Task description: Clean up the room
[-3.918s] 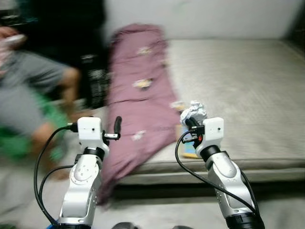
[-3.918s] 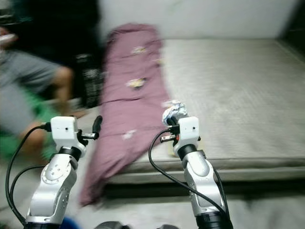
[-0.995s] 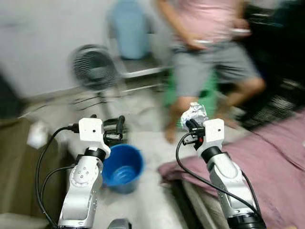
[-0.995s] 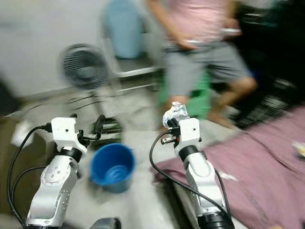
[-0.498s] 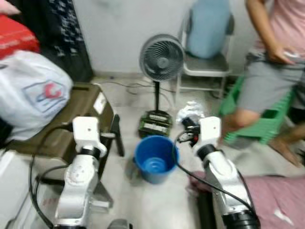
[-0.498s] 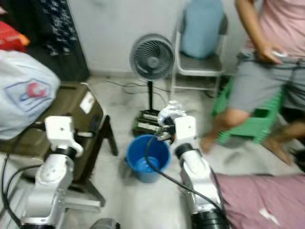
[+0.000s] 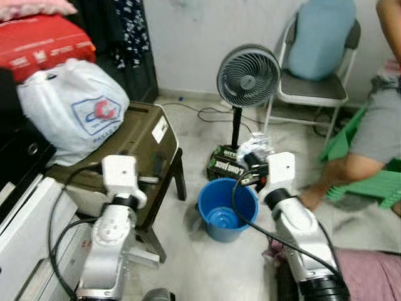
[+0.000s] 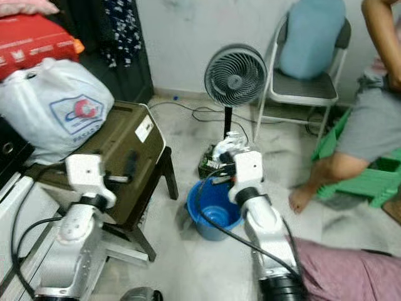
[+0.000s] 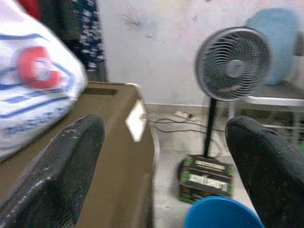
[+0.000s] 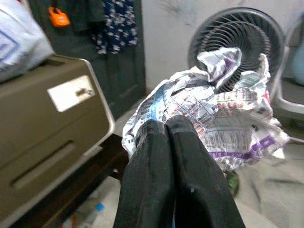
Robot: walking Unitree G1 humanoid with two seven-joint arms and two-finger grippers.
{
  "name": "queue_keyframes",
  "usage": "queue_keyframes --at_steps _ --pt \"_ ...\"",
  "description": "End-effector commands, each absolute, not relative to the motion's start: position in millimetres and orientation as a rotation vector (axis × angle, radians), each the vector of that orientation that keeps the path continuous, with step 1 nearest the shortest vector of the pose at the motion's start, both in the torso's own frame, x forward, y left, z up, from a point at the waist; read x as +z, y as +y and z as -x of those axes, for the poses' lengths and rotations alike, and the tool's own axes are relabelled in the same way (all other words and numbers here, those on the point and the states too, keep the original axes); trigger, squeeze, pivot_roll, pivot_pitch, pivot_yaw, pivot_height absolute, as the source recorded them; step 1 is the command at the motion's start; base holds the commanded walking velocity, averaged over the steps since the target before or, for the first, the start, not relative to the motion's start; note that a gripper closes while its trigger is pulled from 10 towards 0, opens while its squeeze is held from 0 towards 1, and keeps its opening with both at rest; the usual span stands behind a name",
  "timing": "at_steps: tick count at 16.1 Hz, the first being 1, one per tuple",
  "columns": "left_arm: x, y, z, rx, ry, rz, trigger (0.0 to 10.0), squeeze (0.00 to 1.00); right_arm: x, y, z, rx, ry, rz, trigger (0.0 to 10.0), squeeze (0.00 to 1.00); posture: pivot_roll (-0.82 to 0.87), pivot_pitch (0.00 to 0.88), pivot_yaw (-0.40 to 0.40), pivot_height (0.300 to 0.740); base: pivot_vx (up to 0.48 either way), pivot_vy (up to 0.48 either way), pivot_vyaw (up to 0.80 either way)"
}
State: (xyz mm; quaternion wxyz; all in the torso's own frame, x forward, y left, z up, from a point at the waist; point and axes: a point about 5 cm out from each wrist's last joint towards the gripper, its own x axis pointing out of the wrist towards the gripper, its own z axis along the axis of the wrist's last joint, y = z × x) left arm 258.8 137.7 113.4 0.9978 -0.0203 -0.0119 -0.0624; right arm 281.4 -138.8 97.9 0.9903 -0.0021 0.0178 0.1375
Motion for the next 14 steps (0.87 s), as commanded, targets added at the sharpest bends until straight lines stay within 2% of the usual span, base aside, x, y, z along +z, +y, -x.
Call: queue_keyframes --at_steps 1,3,10,14 --pt "116.8 138.8 -258.6 -0.138 -0.036 0.05 10.0 0.0 98.9 -138.4 -282.2 0.273 0.033 -0.01 10.0 0.0 -0.02 0.0 0.015 0.74 0.0 0.0 0.0" --pt "116.4 138.5 -258.3 -0.141 -0.034 0.054 10.0 0.0 97.5 -139.7 -282.5 0.266 0.044 -0.013 10.0 0.0 -0.02 0.0 0.015 0.74 0.0 0.0 0.0" --pt "116.6 135.8 -255.9 -0.202 -0.034 0.08 10.0 0.0 95.5 -139.5 -282.1 0.262 0.056 -0.017 10.0 0.0 -0.03 0.0 0.016 0.74 0.0 0.0 -0.78" --pt "117.3 134.9 -254.1 -0.222 -0.039 0.092 10.0 0.0 95.5 -139.4 -282.3 0.26 0.055 -0.022 10.0 0.0 -0.02 0.0 0.018 0.74 0.06 0.0 0.0"
